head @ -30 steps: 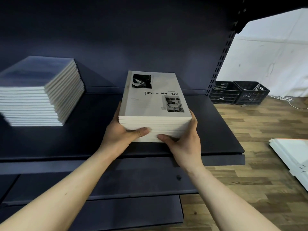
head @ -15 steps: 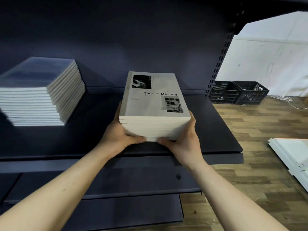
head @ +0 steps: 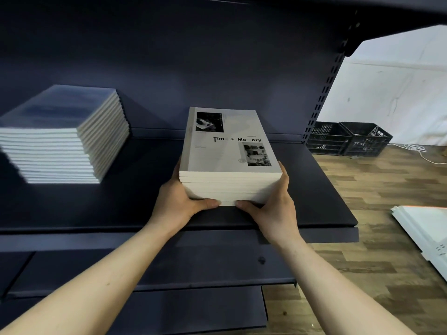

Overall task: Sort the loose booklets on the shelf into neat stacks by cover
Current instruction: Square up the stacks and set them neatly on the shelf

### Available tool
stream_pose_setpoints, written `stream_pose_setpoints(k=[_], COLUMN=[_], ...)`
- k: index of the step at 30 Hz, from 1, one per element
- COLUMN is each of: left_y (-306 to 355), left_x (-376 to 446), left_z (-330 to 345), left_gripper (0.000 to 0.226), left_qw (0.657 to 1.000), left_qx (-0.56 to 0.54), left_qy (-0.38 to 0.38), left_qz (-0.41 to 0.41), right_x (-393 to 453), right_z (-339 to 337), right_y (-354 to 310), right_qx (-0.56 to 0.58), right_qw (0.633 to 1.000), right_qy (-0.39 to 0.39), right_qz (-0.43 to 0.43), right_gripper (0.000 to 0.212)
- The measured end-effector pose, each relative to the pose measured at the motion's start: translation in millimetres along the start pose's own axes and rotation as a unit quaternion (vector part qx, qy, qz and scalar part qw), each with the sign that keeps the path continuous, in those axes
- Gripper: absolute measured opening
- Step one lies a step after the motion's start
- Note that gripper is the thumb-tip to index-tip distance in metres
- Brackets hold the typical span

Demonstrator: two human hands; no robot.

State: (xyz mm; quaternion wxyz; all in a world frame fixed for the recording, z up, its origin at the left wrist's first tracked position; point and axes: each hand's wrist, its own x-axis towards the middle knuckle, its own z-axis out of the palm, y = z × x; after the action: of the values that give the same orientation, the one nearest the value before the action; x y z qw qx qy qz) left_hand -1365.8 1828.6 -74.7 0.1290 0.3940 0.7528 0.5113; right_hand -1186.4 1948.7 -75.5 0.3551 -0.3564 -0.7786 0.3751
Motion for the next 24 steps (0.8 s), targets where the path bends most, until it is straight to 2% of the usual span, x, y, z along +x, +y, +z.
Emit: stream_pose_setpoints(k=[3, 6, 9, 11, 13, 14, 16, 18, 21, 24], left_y=[-1, 2, 5, 9, 18, 24, 33, 37, 32, 29], left_x=[1, -2, -3, -2, -5, -7, -10, -10, -2, 2], left_z=[3, 2, -1, -5, -13, -15, -16, -10, 2, 9], left_gripper=[0.088, 0.091, 0.100, 0.115, 0.131, 0.132, 0.117, 0.098, 0.074, 0.058], left_qw=[1.000, 0.999, 1.000, 0.999, 0.997, 0.995, 0.992, 0.991, 0.987, 0.978], left_qx=[0.010, 0.011, 0.004, -0.026, -0.068, -0.087, -0.118, -0.132, -0.151, -0.199], left_qy=[0.010, 0.019, 0.004, -0.019, -0.041, -0.046, -0.033, 0.000, 0.044, 0.056], left_qz=[0.010, 0.024, 0.020, 0.012, 0.004, 0.006, 0.017, 0.025, 0.019, 0.019], right_x=[2, 3, -1, -7, -14, -16, -15, -12, -3, 1], right_z=[2, 1, 2, 6, 10, 11, 13, 19, 30, 31], right_y=[3, 2, -4, -7, -11, -12, -15, -19, -14, -3], right_qx=[-0.009, -0.005, -0.002, -0.019, -0.071, -0.121, -0.231, -0.292, -0.303, -0.299], right_qw=[1.000, 1.000, 0.999, 0.997, 0.989, 0.980, 0.955, 0.936, 0.932, 0.930], right_qy=[0.010, 0.017, 0.033, 0.070, 0.125, 0.147, 0.143, 0.107, 0.104, 0.106], right_qz=[0.009, 0.012, 0.008, 0.007, -0.021, -0.049, -0.121, -0.162, -0.170, -0.185], right_gripper=[0.101, 0.102, 0.118, 0.131, 0.137, 0.135, 0.128, 0.118, 0.105, 0.101])
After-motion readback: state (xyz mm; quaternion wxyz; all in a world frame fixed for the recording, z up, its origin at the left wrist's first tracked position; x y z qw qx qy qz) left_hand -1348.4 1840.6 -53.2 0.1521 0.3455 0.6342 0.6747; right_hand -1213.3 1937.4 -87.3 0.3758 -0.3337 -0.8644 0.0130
